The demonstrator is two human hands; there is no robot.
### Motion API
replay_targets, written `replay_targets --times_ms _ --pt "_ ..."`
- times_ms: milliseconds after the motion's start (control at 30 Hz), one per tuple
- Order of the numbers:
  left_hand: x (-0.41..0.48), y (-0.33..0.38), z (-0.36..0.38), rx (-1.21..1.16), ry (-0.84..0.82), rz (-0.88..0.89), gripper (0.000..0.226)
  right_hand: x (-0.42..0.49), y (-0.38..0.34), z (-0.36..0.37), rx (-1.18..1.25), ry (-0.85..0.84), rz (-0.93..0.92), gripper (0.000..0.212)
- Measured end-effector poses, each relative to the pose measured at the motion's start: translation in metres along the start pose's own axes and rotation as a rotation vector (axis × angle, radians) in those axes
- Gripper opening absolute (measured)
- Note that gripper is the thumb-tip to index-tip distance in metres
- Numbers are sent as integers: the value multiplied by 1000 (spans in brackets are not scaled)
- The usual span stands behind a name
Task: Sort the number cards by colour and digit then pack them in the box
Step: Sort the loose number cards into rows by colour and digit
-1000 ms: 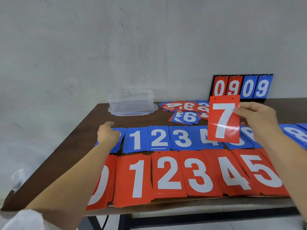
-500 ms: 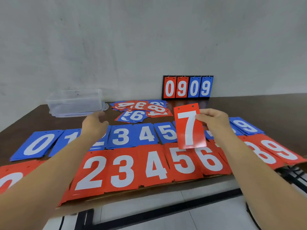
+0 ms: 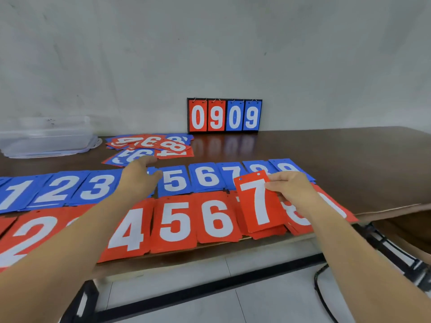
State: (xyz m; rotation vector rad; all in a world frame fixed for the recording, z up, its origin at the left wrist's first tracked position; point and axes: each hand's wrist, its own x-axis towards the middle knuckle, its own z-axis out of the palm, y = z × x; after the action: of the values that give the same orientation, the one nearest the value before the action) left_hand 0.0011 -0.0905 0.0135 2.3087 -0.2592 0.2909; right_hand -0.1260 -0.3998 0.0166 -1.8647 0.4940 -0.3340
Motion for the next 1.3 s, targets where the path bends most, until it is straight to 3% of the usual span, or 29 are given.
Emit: replay_targets --times_ms 100,267,367,733,1300 --pt "-9 10 14 1 -5 -11 49 0 13 10 -36 9 -44 26" --pt "-18 18 25 40 -1 -7 51 2 28 24 -609 113 -246 27" --pt "-22 21 28 58 -1 -8 51 0 32 27 -733 120 -287 28" --pt "-27 28 22 108 13 -11 52 4 14 40 -524 33 -373 20" --pt "40 -28 -15 171 -72 -60 47 65 -59 139 -548 -142 -379 8"
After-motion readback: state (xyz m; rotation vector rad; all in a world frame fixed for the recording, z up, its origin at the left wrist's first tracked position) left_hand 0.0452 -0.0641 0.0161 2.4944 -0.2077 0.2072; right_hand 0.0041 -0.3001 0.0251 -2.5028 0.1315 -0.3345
